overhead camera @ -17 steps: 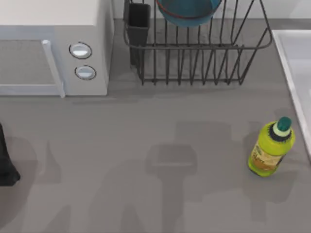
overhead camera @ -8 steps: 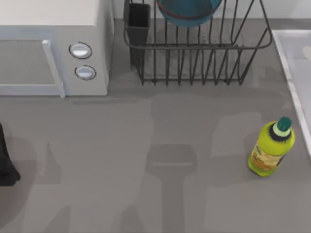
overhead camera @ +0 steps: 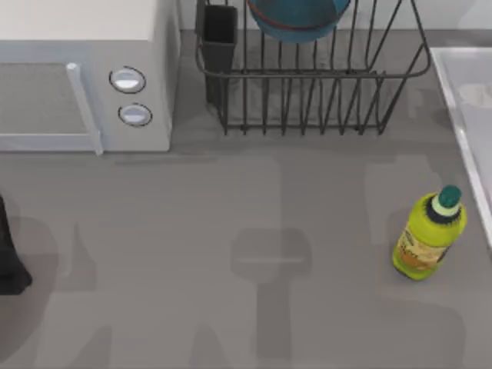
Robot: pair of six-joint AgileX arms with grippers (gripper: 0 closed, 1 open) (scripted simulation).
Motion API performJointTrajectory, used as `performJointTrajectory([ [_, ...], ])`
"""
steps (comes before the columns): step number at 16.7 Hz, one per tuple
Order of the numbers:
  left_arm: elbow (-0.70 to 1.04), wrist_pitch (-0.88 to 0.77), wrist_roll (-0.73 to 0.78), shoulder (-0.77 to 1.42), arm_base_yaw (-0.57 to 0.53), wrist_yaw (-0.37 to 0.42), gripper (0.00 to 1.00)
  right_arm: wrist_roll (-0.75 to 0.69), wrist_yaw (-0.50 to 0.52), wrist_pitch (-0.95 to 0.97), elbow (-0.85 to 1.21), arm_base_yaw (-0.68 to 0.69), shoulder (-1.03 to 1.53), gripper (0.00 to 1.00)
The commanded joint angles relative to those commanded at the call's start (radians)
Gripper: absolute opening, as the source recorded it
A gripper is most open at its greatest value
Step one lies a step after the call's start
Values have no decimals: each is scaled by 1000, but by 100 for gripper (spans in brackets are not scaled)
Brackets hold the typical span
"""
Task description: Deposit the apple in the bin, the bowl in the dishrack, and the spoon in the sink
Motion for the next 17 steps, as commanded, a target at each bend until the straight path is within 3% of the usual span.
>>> performJointTrajectory([
  [10,0,0,0,0,0,0,100,-14,5,-1,34,2,25,0],
  [17,0,0,0,0,0,0,100,-15,5,209,-300,8,-71,0],
])
